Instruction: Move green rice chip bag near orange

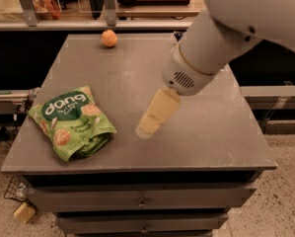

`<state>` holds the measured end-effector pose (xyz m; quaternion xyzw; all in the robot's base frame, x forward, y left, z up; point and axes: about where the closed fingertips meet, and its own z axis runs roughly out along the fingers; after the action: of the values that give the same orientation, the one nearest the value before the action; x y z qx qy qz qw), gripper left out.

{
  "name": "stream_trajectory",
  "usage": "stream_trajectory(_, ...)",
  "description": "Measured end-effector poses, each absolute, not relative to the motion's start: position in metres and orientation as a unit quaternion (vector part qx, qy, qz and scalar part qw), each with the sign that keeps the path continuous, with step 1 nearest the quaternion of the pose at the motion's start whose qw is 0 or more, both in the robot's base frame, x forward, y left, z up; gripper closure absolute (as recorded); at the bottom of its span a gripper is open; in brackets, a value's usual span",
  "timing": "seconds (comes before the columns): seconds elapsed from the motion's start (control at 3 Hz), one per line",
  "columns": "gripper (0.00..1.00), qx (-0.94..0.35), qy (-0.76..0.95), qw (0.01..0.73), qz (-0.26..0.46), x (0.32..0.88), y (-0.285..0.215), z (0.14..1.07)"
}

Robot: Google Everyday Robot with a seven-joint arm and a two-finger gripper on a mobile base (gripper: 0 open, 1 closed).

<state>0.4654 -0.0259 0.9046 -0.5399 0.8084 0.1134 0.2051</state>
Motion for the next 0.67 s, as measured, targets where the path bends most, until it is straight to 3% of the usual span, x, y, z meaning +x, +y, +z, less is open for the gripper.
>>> stream_trajectory(0.33, 0.00, -0.492, 0.823, 0.219, 0.184, 0.479, 0.050, 0.870)
stream_trajectory(0.67, 0.00, -0.460, 0.828, 0.224, 0.229, 0.486, 0.090, 0.851)
